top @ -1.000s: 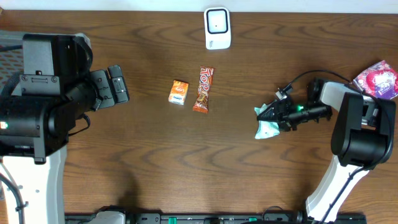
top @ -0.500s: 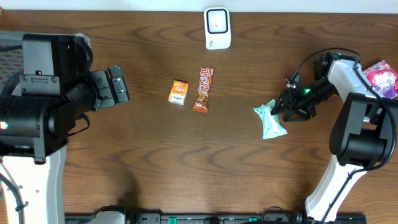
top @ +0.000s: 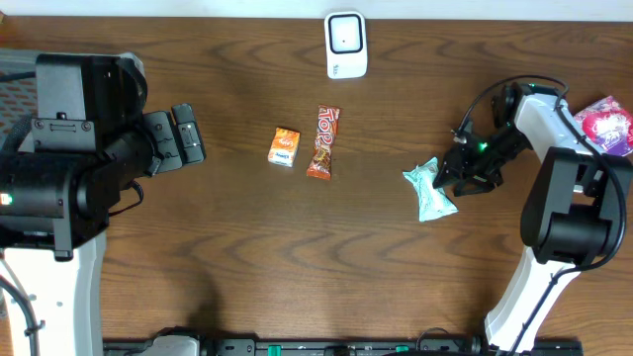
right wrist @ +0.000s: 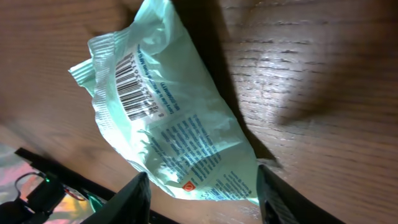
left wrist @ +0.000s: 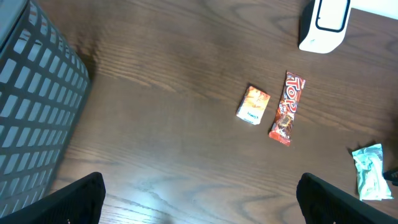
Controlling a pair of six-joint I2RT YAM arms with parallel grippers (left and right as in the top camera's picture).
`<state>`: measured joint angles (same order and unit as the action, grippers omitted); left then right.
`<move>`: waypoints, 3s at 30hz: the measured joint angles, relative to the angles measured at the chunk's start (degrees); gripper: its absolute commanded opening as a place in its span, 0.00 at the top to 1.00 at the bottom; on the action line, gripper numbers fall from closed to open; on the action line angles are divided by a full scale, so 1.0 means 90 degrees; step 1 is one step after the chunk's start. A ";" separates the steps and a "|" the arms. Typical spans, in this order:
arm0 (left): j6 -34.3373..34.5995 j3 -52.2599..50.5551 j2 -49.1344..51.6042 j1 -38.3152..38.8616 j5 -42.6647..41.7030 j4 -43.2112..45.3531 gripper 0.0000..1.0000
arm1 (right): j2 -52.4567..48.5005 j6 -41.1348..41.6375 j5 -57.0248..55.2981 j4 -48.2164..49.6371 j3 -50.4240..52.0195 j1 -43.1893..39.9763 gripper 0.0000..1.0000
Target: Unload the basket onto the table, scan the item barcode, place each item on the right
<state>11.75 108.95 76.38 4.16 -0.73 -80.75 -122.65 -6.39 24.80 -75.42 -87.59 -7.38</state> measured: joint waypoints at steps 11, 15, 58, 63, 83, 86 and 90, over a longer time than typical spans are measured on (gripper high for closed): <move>0.0000 0.0000 0.0000 0.0000 0.0002 0.0000 0.02 | 0.0000 0.0238 -0.0277 0.0675 0.0143 0.0940 0.68; 0.0000 0.0000 0.0000 0.0000 0.0000 0.0002 0.02 | 0.0073 0.0607 -0.0568 0.1069 0.0384 0.1217 0.83; -0.0002 0.0000 0.0000 0.0000 0.0000 0.0002 0.02 | -0.0075 0.3327 -0.4663 -0.0296 -0.0568 0.4277 0.39; -0.0002 0.0000 0.0000 0.0000 0.0000 0.0002 0.02 | -0.0075 0.3810 -0.5226 0.0401 0.0163 0.4648 0.48; 0.0000 0.0000 0.0000 0.0000 0.0002 0.0000 0.02 | 0.0379 0.3980 -0.6033 0.1668 0.1355 0.4605 0.99; 0.0000 0.0000 0.0000 0.0000 0.0002 0.0000 0.02 | 0.0408 0.3706 -0.5527 0.1513 0.1166 0.4347 0.99; 0.0000 0.0000 0.0000 0.0000 0.0000 0.0000 0.02 | 0.0364 0.3160 -0.4444 0.1129 0.0707 0.3818 0.99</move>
<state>11.75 108.95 76.38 4.16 -0.73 -80.75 -119.37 22.04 -15.20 -65.25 -81.23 26.98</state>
